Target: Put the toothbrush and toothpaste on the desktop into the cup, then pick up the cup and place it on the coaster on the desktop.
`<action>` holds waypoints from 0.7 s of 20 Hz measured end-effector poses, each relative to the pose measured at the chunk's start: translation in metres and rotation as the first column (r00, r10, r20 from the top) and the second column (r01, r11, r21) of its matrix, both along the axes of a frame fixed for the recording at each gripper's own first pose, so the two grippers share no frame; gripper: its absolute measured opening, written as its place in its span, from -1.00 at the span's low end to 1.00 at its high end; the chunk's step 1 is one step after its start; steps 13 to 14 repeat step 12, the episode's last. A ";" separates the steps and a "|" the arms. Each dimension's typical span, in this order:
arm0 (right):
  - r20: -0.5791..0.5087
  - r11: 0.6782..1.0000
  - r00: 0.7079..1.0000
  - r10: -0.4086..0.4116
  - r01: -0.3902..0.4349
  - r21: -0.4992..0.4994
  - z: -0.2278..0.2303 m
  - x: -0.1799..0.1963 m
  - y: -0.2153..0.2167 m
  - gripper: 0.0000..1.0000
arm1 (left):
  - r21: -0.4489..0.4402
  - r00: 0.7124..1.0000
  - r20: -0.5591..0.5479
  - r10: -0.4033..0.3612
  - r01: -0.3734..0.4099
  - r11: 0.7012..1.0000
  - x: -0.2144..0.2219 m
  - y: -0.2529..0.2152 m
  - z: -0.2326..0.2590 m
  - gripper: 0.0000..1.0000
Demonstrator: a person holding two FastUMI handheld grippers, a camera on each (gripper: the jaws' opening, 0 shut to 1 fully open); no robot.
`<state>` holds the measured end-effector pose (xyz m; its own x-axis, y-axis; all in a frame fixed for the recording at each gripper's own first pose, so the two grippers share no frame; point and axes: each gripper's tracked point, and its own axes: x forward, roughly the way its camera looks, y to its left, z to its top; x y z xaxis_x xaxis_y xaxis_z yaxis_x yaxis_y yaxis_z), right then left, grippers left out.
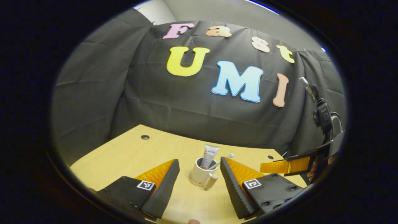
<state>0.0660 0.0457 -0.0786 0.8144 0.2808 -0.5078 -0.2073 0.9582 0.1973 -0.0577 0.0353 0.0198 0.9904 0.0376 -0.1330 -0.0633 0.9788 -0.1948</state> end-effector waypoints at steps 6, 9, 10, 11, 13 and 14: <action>0.197 0.996 0.977 -0.086 0.091 -0.015 0.023 -0.036 -0.056 0.46 | 0.043 0.999 0.042 -0.020 0.019 0.999 -0.006 -0.052 0.026 0.75; 0.332 0.991 0.935 -0.127 0.136 -0.004 0.043 -0.051 -0.081 0.46 | 0.081 0.997 0.074 -0.027 0.021 0.997 -0.013 -0.076 0.042 0.76; 0.378 0.989 0.915 -0.139 0.150 0.002 0.051 -0.056 -0.086 0.46 | 0.097 0.995 0.093 -0.033 0.024 0.995 -0.016 -0.083 0.050 0.75; 0.449 0.985 0.879 -0.160 0.173 0.011 0.059 -0.058 -0.095 0.46 | 0.120 0.993 0.112 -0.039 0.025 0.993 -0.021 -0.090 0.057 0.75; 0.492 0.981 0.853 -0.174 0.193 0.012 0.069 -0.062 -0.099 0.46 | 0.135 0.991 0.128 -0.050 0.033 0.990 -0.026 -0.097 0.061 0.75; 0.492 0.981 0.853 -0.174 0.193 0.012 0.069 -0.062 -0.099 0.46 | 0.135 0.991 0.128 -0.050 0.033 0.990 -0.026 -0.097 0.061 0.75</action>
